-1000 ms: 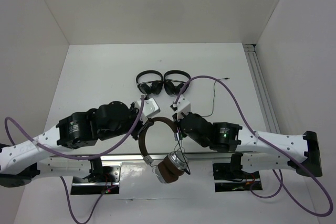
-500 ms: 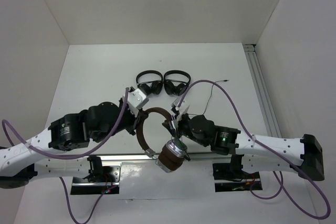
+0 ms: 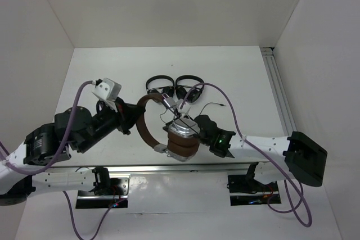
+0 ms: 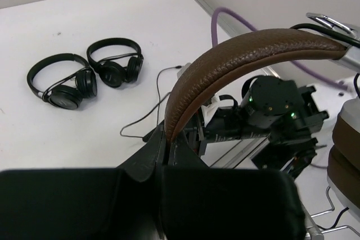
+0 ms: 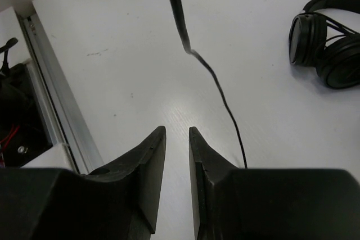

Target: Wrap the headphones

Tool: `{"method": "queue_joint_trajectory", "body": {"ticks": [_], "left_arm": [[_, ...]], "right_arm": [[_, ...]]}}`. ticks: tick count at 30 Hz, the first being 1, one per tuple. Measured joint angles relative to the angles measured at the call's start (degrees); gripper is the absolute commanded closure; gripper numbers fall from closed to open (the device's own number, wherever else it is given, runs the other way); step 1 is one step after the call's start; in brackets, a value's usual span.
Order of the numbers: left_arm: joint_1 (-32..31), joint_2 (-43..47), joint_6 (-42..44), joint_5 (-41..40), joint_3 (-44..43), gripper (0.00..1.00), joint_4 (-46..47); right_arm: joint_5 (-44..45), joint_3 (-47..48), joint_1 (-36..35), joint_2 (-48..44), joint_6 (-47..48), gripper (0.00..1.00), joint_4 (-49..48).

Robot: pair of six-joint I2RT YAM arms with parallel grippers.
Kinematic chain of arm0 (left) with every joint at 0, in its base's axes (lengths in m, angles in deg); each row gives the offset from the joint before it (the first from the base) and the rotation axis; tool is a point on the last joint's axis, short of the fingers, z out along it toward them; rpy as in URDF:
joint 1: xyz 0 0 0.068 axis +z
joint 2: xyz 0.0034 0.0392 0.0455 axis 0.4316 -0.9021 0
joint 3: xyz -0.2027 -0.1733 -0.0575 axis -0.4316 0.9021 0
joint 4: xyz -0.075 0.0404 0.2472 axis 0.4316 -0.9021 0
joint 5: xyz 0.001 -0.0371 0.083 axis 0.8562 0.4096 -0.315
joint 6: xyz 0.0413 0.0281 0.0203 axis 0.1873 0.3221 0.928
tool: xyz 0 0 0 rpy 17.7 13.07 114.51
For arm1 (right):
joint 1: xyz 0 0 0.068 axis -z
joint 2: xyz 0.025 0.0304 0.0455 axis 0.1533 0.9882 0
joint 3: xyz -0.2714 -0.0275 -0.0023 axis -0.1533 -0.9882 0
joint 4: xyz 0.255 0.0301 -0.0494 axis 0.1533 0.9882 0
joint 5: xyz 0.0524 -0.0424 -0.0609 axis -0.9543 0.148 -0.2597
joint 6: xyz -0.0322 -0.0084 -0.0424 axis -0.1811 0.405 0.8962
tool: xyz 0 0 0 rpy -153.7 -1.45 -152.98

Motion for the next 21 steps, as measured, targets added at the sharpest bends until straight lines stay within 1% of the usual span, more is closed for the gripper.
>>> {"method": "queue_joint_trajectory", "body": {"ticks": [6, 7, 9, 11, 17, 21], "left_arm": [[0.00, 0.79, -4.37, -4.39, -2.14, 1.00, -1.73], [0.00, 0.57, -5.22, -4.81, -3.06, 1.00, -2.67], [0.00, -0.02, -6.58, -5.55, -5.20, 1.00, -4.39], [0.00, -0.70, -8.09, -6.36, -7.37, 1.00, -5.99], [0.00, -1.31, -10.93, -7.45, -10.03, 1.00, -9.53], [0.00, -1.42, -11.72, -7.48, -10.71, 1.00, -12.00]], "right_arm": [[-2.84, -1.46, 2.82, 4.11, -1.68, 0.69, -8.31], [-3.13, -1.51, 2.91, 4.92, -1.88, 0.60, -9.33], [-3.23, -1.70, 2.95, 6.21, -2.71, 0.37, -10.91], [-2.91, -2.21, 2.95, 6.97, -2.91, 0.28, -12.72], [2.23, -4.13, 1.53, 8.13, -2.36, 0.28, -16.33], [6.05, -4.11, 0.11, 9.94, -0.85, 0.28, -16.39]]}}
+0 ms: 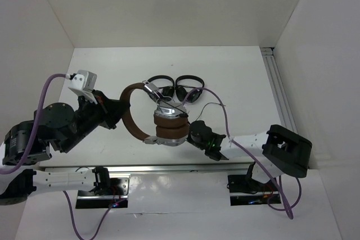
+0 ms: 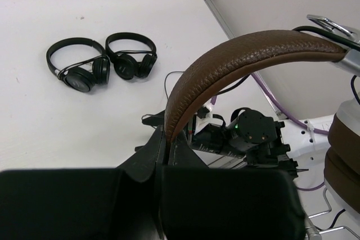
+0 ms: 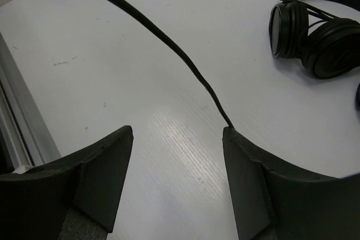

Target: Wrap the headphones

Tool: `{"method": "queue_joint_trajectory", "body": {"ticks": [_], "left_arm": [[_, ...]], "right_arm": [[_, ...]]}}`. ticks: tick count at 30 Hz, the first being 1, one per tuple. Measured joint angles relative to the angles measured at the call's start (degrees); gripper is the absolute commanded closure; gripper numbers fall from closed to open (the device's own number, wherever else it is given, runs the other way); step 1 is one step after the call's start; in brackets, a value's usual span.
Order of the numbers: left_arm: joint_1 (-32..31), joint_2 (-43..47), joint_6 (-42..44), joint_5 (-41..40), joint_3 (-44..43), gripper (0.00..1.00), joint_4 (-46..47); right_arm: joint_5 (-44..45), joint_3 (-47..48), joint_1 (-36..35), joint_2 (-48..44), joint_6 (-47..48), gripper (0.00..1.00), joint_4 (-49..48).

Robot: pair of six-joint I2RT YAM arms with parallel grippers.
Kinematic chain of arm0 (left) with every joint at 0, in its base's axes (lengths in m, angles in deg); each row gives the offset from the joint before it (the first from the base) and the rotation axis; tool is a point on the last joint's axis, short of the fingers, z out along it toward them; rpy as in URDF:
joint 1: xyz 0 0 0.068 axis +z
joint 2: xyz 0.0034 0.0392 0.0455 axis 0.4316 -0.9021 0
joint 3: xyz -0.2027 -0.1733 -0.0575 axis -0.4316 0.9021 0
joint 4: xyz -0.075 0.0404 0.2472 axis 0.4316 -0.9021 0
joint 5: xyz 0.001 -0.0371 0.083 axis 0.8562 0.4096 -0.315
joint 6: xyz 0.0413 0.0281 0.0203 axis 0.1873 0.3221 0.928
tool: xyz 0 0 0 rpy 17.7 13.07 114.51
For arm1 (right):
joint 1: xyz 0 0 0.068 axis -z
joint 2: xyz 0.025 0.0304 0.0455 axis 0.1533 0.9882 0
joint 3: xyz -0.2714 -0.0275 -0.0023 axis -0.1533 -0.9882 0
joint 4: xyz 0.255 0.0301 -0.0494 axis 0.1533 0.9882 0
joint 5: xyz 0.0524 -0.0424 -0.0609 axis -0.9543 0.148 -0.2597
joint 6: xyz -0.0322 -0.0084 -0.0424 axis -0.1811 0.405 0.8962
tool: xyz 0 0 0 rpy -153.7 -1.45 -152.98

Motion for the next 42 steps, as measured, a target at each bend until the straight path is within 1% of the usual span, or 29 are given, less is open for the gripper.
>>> {"method": "queue_joint_trajectory", "body": {"ticks": [4, 12, 13, 15, 16, 17, 18, 19, 21, 22, 26, 30, 33, 37, 39, 42], "left_arm": [[0.00, -0.04, -0.66, 0.02, -0.44, 1.00, -1.01], [0.00, -1.16, -1.22, 0.13, -2.86, 1.00, -3.04], [0.00, -1.14, -1.22, 0.15, -2.97, 1.00, -3.21], [0.00, -1.14, -1.27, 0.20, -3.19, 1.00, -3.72], [0.00, -1.14, -1.29, 0.20, -3.26, 1.00, -3.91], [0.00, -1.14, -1.31, 0.20, -3.26, 1.00, -3.98], [0.00, -1.14, -1.33, 0.20, -3.26, 1.00, -4.04], [0.00, -1.14, -1.33, 0.20, -3.26, 1.00, -4.13], [0.00, -1.14, -1.49, 0.13, -3.26, 1.00, -4.39], [0.00, -1.14, -1.68, -0.02, -3.26, 1.00, -4.61], [0.00, -1.09, -3.85, -2.10, -3.28, 1.00, -6.32], [0.00, -1.09, -7.87, -6.25, -3.89, 1.00, -9.40], [0.00, -1.16, -13.75, -10.36, -4.79, 1.00, -13.16], [0.00, -1.97, -23.85, -15.50, -7.39, 1.00, -20.92], [0.00, -2.58, -28.30, -17.53, -8.83, 1.00, -24.33], [0.28, -2.97, -32.61, -20.20, -9.75, 1.00, -27.45]], "right_arm": [[4.13, 0.17, -1.20, 1.66, 1.70, 0.28, -0.13], [10.01, 2.51, -0.96, 6.51, 4.37, 0.28, -0.13], [10.40, 2.67, -0.83, 6.97, 4.61, 0.30, -0.15], [10.73, 2.91, -0.28, 8.11, 4.85, 0.31, -0.22], [10.75, 3.08, 0.15, 8.81, 4.87, 0.34, -0.24], [10.78, 3.23, 0.70, 9.55, 5.05, 0.40, -0.26], [10.80, 3.34, 1.20, 10.29, 5.07, 0.63, -0.37], [10.71, 3.41, 1.70, 11.02, 5.25, 0.78, -0.42], [10.75, 3.41, 2.40, 11.87, 5.18, 0.94, -0.39], [10.67, 3.41, 2.67, 11.98, 4.90, 0.99, -0.39], [10.75, 2.12, 2.29, 11.19, 3.63, 1.00, -1.75], [12.11, -1.46, -1.44, 7.91, 2.47, 1.00, -2.21], [14.08, -2.21, -6.21, 5.86, 1.53, 1.00, -1.99], [18.27, -2.21, -14.43, 3.78, 0.85, 1.00, -0.44], [20.24, -2.14, -18.27, 3.15, 0.46, 1.00, 1.46], [21.49, -1.73, -22.51, 2.95, -0.66, 1.00, 5.20]]}}
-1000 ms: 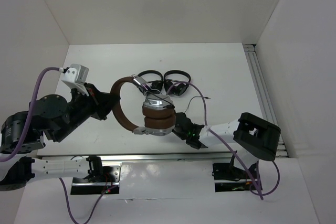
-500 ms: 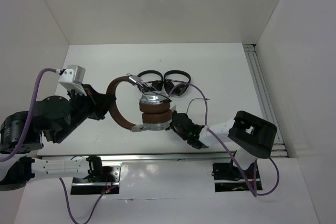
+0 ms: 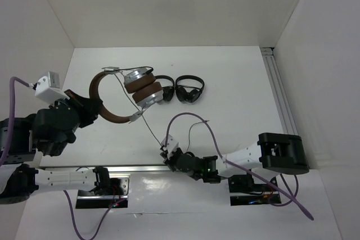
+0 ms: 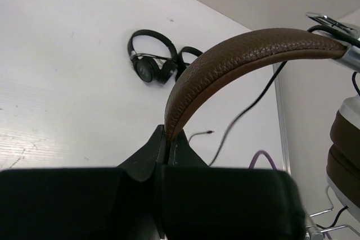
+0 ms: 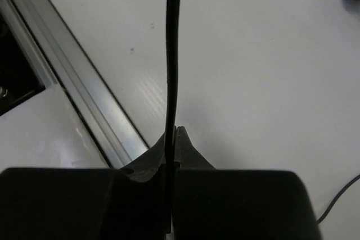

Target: Wrap the headphones

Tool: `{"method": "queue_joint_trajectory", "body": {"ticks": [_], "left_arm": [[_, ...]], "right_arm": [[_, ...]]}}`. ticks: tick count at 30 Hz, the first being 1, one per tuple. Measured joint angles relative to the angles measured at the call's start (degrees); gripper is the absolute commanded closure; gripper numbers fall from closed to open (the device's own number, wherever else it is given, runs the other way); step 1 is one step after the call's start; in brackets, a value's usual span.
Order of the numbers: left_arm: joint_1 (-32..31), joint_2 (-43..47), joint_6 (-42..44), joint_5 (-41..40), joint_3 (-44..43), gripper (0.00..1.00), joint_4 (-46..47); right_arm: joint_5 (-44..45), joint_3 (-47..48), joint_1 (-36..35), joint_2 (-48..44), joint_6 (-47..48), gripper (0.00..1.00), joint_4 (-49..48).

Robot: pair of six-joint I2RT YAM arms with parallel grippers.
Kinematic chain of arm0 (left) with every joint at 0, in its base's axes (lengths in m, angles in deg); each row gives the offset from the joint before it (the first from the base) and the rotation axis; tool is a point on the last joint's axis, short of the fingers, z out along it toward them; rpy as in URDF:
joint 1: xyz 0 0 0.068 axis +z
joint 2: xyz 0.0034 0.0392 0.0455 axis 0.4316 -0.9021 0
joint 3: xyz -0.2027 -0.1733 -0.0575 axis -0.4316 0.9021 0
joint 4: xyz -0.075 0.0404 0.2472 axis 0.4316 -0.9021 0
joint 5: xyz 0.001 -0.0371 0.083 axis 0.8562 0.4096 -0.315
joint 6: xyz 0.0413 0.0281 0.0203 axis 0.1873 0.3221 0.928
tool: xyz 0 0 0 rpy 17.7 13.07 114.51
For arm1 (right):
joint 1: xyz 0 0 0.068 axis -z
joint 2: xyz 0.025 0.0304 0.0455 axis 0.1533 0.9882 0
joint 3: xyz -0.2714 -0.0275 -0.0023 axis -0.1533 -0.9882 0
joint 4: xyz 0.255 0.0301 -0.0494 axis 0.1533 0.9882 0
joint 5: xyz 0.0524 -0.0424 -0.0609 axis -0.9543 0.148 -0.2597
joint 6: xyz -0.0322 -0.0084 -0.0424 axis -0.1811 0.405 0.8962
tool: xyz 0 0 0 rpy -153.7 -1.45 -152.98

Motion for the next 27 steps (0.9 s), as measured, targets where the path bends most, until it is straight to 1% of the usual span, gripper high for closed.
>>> {"method": "queue_joint_trajectory", "body": {"ticks": [4, 7, 9, 12, 14, 15, 18, 21, 23, 27], "left_arm": [[1.31, -1.31, -1.49, -2.82, -0.70, 1.00, -2.49], [2.93, -4.52, -0.79, -4.81, -2.14, 1.00, -3.17], [3.91, -7.06, 1.90, -5.92, -2.45, 1.00, -2.69], [6.49, -10.14, 8.50, -6.36, 0.42, 1.00, 2.16], [10.32, -11.34, 12.92, -5.09, 4.04, 1.00, 6.86], [13.42, -11.74, 16.33, -3.26, 6.80, 1.00, 10.29], [22.36, -12.15, 24.74, 1.84, 14.05, 1.00, 18.49], [28.61, -13.18, 30.51, 5.31, 17.27, 1.00, 22.69], [29.86, -14.49, 31.91, 5.99, 17.99, 1.00, 24.35], [30.40, -18.29, 33.57, 8.07, 19.63, 1.00, 26.75]], "right_arm": [[1.90, 3.39, -3.82, 0.11, -1.49, 1.00, 6.91], [5.09, 7.41, -8.41, 0.46, -2.16, 1.00, 11.32], [7.28, 9.64, -11.80, 0.50, -3.08, 1.00, 14.14], [10.14, 12.11, -15.93, 0.50, -4.42, 1.00, 18.58], [12.66, 13.31, -17.94, 0.50, -5.29, 1.00, 21.70], [13.84, 13.94, -18.71, 0.50, -5.90, 1.00, 23.34], [16.33, 15.15, -19.65, 0.48, -6.82, 1.00, 26.97], [18.12, 15.67, -19.39, -0.02, -6.71, 1.00, 29.77], [18.43, 16.02, -18.62, -1.09, -6.05, 1.00, 31.36], [18.34, 18.56, -16.31, -3.76, -3.98, 1.00, 34.77]]}}
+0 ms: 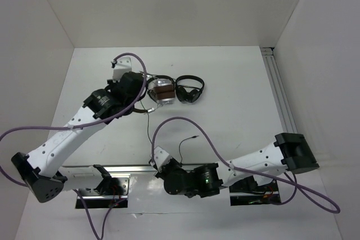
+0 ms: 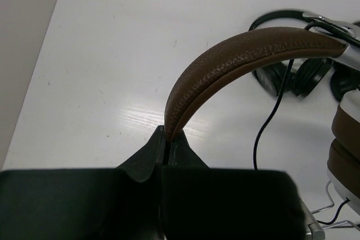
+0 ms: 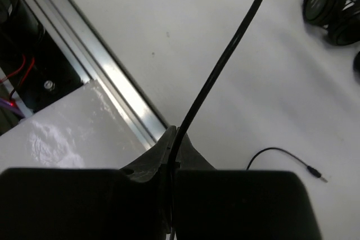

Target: Wrap the headphones

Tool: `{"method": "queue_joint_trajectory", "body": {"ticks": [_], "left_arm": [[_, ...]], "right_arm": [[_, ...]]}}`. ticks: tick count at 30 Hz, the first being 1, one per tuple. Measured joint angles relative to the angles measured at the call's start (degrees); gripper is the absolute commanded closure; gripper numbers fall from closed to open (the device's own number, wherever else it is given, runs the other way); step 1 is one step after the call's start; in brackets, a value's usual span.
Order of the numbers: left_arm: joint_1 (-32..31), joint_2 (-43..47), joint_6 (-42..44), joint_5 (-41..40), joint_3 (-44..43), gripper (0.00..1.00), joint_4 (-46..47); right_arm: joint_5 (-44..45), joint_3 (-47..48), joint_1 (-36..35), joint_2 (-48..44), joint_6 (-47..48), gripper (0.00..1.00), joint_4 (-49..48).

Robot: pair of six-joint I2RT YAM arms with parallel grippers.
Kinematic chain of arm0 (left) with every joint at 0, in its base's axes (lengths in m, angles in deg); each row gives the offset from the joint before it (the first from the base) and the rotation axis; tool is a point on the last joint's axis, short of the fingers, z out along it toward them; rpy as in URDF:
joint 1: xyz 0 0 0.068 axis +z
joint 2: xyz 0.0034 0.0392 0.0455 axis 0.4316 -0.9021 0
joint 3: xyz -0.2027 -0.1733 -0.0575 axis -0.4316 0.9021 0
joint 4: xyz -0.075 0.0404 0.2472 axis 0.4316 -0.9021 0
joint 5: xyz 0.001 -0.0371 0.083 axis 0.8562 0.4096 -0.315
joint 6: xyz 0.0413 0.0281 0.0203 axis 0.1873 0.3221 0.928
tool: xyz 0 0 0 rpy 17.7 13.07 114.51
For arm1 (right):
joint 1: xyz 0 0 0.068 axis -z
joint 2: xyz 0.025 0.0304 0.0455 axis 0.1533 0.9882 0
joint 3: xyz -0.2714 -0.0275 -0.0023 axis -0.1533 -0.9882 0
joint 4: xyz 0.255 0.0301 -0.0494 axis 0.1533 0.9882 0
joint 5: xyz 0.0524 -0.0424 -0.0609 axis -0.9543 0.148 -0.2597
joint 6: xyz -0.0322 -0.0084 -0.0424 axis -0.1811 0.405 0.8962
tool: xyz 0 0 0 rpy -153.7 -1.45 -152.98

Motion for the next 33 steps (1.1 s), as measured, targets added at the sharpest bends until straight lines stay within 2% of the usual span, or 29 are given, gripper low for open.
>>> {"method": "queue_joint_trajectory", "body": {"ticks": [5, 10, 15, 18, 23, 28, 33], "left_arm": [[-1.49, -5.22, 3.02, 2.21, 1.36, 1.00, -1.07], [-8.17, -7.80, 2.58, 1.64, 4.85, 1.00, -4.09], [-12.98, -7.32, 2.69, 2.99, 10.01, 1.00, -5.79], [-14.53, -4.15, 4.61, 7.15, 13.75, 1.00, -4.35], [-16.87, 3.41, 10.25, 18.60, 19.04, 1.00, 1.20], [-20.72, 3.87, 13.16, 24.96, 19.15, 1.00, 5.16], [-22.43, 4.66, 14.93, 29.11, 19.15, 1.00, 6.93]], "right_arm": [[-0.24, 6.05, 2.95, -2.03, 4.02, 1.00, 4.76], [-0.50, 10.91, 5.88, -3.04, 8.24, 1.00, 10.08], [0.96, 11.50, 9.25, -6.54, 11.41, 1.00, 14.97], [2.82, 11.50, 10.34, -10.08, 12.50, 1.00, 17.38], [5.35, 11.45, 11.02, -16.22, 14.23, 1.00, 19.26], [7.32, 11.37, 13.16, -17.88, 16.35, 0.98, 20.17], [6.49, 9.77, 18.47, -19.08, 19.41, 0.95, 20.11]]}}
